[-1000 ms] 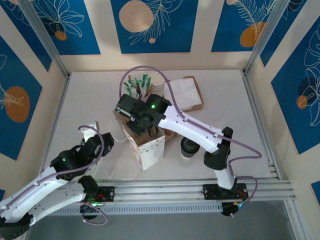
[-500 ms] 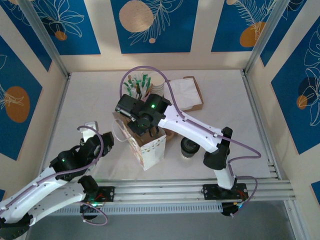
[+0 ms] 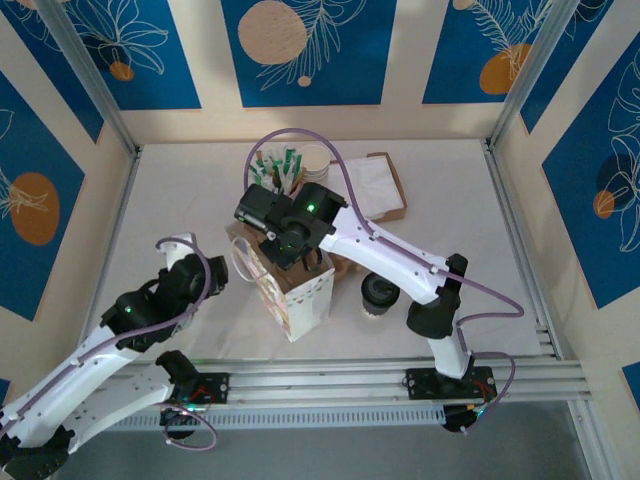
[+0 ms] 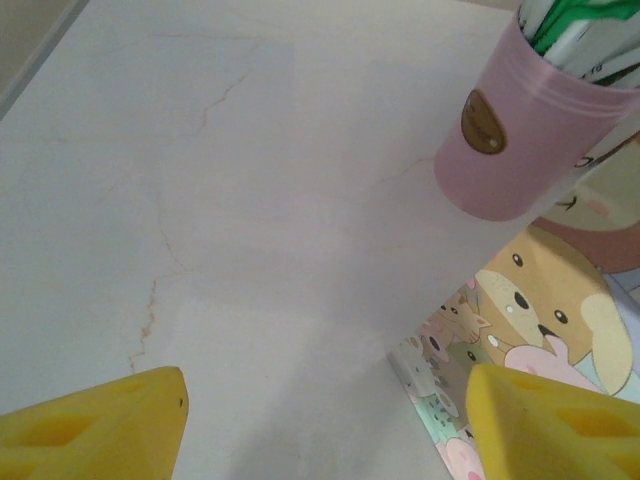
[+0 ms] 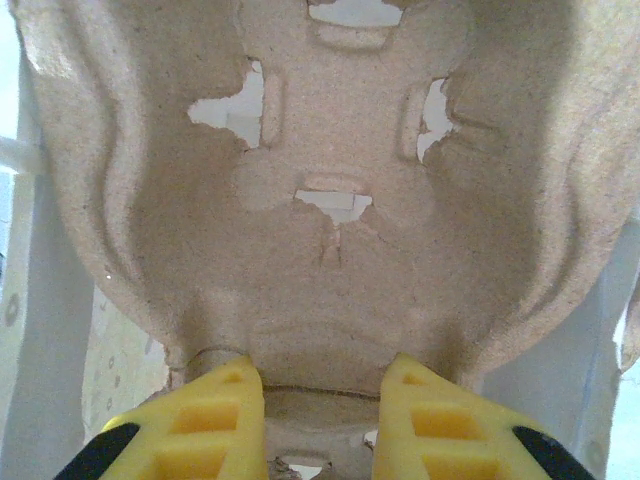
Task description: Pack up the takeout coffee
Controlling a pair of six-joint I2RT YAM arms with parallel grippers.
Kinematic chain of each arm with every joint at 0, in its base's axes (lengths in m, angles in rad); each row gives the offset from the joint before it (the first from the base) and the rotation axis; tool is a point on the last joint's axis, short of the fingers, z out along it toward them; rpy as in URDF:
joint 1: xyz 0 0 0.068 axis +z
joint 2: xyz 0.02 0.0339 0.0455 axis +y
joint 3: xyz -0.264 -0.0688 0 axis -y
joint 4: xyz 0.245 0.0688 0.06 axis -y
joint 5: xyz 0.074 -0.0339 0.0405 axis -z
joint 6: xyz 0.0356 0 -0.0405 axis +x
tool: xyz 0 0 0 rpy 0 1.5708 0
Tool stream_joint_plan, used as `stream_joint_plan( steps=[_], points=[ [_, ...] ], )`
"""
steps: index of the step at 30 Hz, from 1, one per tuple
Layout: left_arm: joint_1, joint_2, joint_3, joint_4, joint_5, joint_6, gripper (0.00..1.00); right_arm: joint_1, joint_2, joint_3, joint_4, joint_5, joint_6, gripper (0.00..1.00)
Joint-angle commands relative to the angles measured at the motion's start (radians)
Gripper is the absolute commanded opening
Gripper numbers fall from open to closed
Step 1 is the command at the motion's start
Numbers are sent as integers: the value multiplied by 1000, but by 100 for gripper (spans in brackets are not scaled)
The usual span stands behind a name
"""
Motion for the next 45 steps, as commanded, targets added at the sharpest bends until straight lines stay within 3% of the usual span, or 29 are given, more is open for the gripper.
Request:
stream_joint_plan(
  steps=[1, 4, 10, 14, 18, 24, 28, 31, 45],
  points=[
    [53, 3, 63, 4, 84, 73, 76, -3, 13, -6, -47, -28, 19, 22],
    [158, 39, 122, 23, 217, 176, 79, -4, 15, -12, -46, -22, 23, 22],
    [432, 135, 239, 80, 590, 288, 82, -4, 10, -22, -34, -31, 27, 22],
    [502, 185, 295, 125, 767, 290, 82, -5, 3, -35, -29, -27, 35, 22],
    [506, 242, 341, 128, 905, 333, 79, -5, -8, -46, -17, -31, 37, 21],
    [506, 276, 364, 97, 927, 378, 74, -7, -19, -47, -10, -22, 40, 21],
    [506, 281, 360, 57, 883, 404, 71, -7, -23, -48, -7, -27, 45, 21],
    [506, 281, 348, 30, 836, 414, 71, -7, -27, -51, -4, -27, 44, 21],
    [506, 285, 297, 48, 838, 419, 72, -5, 3, -60, -23, -52, 26, 21]
  ],
)
